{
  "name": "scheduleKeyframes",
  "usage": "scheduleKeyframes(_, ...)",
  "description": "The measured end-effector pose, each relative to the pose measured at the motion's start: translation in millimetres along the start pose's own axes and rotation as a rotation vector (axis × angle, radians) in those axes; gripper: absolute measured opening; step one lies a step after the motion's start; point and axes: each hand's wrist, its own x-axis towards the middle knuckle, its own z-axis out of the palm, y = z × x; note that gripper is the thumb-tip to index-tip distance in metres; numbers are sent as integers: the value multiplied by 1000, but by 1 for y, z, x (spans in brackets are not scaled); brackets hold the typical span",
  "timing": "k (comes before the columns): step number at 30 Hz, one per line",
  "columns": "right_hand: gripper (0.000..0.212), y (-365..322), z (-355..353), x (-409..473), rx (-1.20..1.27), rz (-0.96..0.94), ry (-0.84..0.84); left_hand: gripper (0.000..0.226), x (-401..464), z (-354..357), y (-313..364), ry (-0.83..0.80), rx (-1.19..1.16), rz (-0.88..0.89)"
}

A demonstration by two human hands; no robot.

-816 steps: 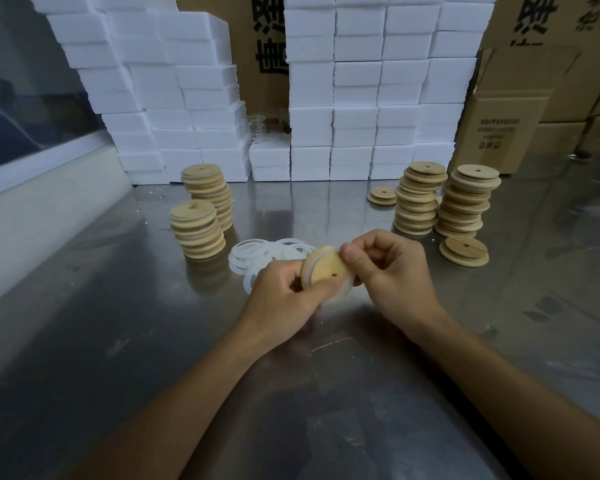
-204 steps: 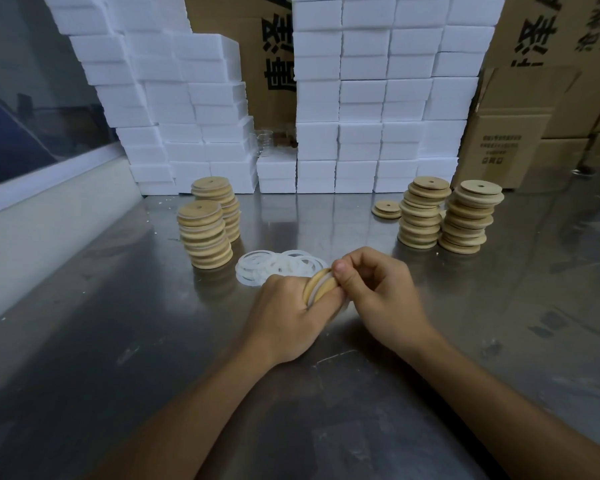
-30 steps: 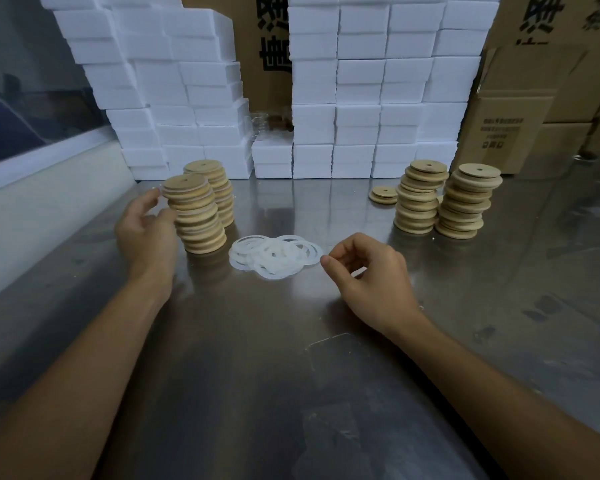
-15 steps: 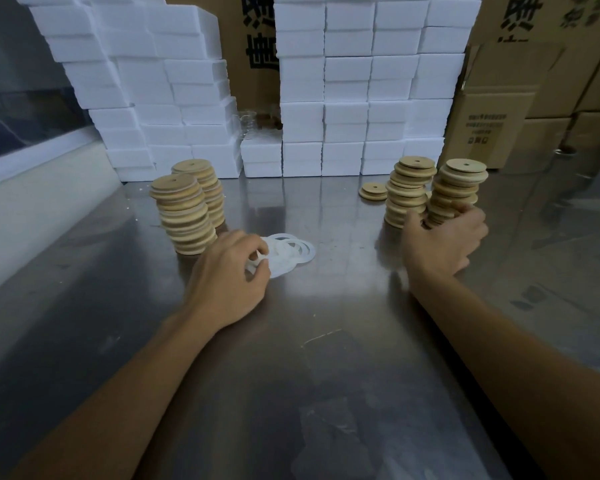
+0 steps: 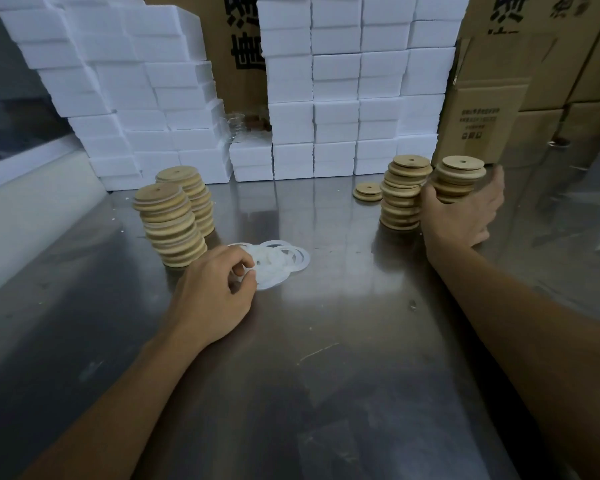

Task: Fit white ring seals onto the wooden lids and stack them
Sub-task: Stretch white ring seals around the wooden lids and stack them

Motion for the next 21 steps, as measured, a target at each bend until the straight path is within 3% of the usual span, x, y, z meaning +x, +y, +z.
scheduleKeyframes(5, 91, 0, 2, 6, 11, -90, -39, 10, 0, 1, -1, 1, -14, 0)
scheduleKeyframes(9, 77, 3, 4, 11, -25, -140, -59, 10, 1, 1, -1, 2, -16, 0)
scheduleKeyframes(21, 64, 1, -2, 9, -7, -137, 33, 9, 3, 2, -3, 15, 3, -8)
